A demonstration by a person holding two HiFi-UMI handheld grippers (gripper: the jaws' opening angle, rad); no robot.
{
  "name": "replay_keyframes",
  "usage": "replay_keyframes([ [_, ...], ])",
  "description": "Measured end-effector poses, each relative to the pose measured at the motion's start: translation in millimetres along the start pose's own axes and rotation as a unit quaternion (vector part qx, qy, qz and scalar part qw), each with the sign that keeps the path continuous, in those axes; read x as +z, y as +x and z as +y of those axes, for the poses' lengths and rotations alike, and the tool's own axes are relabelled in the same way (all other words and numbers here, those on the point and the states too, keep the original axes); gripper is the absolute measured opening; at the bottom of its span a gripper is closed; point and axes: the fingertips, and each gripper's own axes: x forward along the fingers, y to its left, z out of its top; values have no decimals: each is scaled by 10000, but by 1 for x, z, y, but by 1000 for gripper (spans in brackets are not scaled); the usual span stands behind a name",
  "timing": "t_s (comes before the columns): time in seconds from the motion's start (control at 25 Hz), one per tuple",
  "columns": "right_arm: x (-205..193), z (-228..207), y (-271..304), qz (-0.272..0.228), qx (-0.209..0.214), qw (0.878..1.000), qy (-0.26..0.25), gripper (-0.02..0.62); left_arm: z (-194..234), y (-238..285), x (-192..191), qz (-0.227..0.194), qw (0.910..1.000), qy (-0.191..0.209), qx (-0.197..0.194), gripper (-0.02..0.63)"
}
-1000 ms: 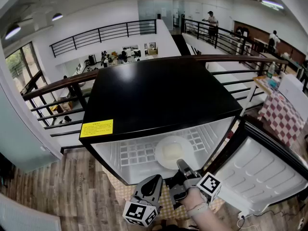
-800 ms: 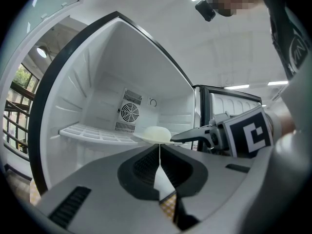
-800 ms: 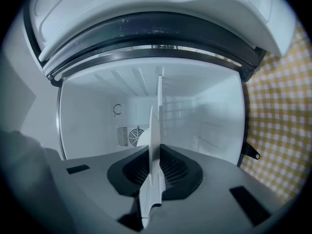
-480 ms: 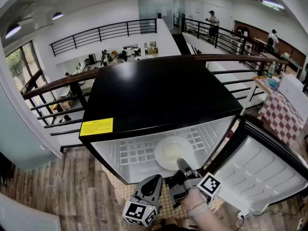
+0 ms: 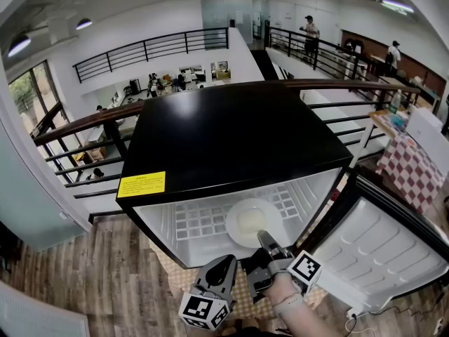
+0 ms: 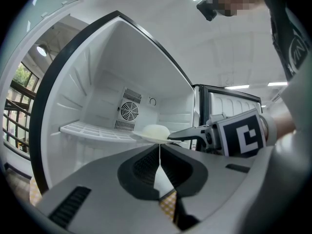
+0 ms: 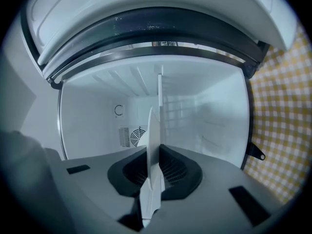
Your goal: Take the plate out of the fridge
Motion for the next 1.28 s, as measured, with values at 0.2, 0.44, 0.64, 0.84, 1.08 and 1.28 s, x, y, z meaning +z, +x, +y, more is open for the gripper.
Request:
replay_keyframes([
  [0.2,1,0,-3,1,18,10000,85,51,1,-1,0,-9,10000,22,21,14],
  [0.44,-1,0,-9,79,63,9999,-60,51,3,-1,2,-27,10000,23,50,14],
  [0.64,-1,0,-15,81,93,9999,-85,51,2,-4,1,-28,10000,22,52,14],
  [0.84,-3,2,-22,99,149,9998,-59,51,0,-6,2,-39,10000,15,30,14],
  [1.08,-11,5,-27,151,211,9997,-43,51,-3,-12,1,-35,10000,-9,16,14],
  [1.28,-15,6,-35,133,250,9996,-18,51,-7,-19,0,-17,10000,-17,-27,14],
])
